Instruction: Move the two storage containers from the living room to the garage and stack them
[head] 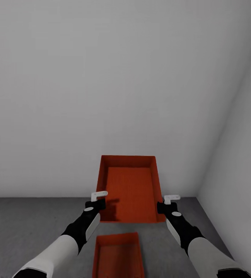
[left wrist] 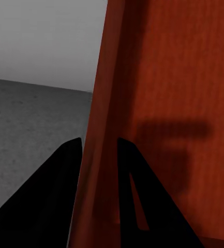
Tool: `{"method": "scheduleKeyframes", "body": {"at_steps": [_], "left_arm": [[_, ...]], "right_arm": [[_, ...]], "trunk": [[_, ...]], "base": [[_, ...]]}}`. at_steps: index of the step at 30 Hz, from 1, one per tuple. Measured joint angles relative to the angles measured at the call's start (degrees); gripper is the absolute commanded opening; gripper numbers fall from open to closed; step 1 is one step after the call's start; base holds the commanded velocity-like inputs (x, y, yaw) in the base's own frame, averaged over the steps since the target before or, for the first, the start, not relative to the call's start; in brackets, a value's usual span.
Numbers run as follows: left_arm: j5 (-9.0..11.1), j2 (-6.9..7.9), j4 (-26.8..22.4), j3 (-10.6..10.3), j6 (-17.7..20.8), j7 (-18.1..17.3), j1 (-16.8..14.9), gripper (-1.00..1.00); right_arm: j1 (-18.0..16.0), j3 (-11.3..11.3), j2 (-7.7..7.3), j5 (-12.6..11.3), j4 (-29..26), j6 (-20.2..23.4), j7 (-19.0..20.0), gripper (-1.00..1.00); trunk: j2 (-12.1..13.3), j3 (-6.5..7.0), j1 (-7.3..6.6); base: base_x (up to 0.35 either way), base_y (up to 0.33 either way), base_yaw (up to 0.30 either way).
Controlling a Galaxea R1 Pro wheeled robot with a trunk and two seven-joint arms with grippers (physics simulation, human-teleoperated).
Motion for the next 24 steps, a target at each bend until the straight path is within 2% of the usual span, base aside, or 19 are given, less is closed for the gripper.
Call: {"method": "scheduleKeyframes", "body": {"at_steps": [24], "left_arm": [[0.0, 0.05, 0.0, 0.1, 0.0, -0.1, 0.0, -1.00]], "right_arm": [[0.0, 0.0, 0.06, 0.0, 0.0, 0.0, -0.1, -1.00]], "trunk": [[0.0, -2.21, 0.00]], "base": [[0.000, 0.000, 0.000]]}}
